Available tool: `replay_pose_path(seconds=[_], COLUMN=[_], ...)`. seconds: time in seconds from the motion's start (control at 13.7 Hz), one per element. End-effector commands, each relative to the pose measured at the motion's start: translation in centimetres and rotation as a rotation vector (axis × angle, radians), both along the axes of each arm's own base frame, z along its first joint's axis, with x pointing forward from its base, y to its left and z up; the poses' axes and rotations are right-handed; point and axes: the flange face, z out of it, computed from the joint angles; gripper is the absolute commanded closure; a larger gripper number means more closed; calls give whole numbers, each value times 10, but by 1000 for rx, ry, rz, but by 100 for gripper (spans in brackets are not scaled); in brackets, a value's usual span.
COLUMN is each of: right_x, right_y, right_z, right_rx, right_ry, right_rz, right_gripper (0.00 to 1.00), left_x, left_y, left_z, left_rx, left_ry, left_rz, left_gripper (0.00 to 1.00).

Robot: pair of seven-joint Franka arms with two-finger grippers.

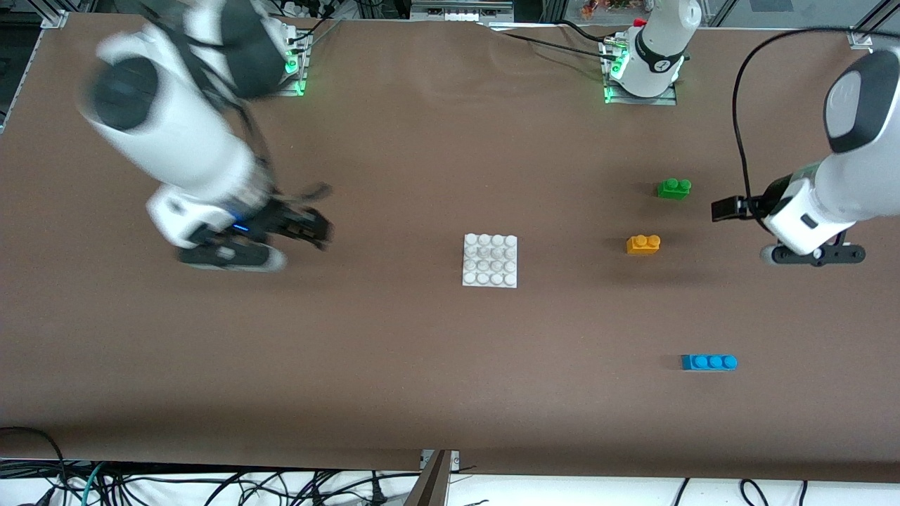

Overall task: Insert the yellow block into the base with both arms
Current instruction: 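Release the plate and retract the right gripper while the left gripper reaches the yellow block, then grasp the yellow block with the left gripper and lift it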

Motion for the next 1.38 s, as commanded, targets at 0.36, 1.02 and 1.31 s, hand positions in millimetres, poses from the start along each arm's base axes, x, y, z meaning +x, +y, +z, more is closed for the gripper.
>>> replay_pose_path(seconds=[0.36, 1.02, 1.31], right_x=[-109, -106, -94], right_y=[-145, -157, -158], right_z=[78, 55, 51], right_rx=[-70, -74, -75], right_ry=[69, 98, 104], right_rz=[129, 78, 76], right_gripper=[1, 1, 1], left_x=[-30, -88, -92], left_y=[-39, -49, -49], left_z=[-145, -234, -252], left_rx=[-58, -61, -58], left_ry=[-111, -194, -163], left_rz=[-98, -133, -90], left_gripper=[0, 0, 0])
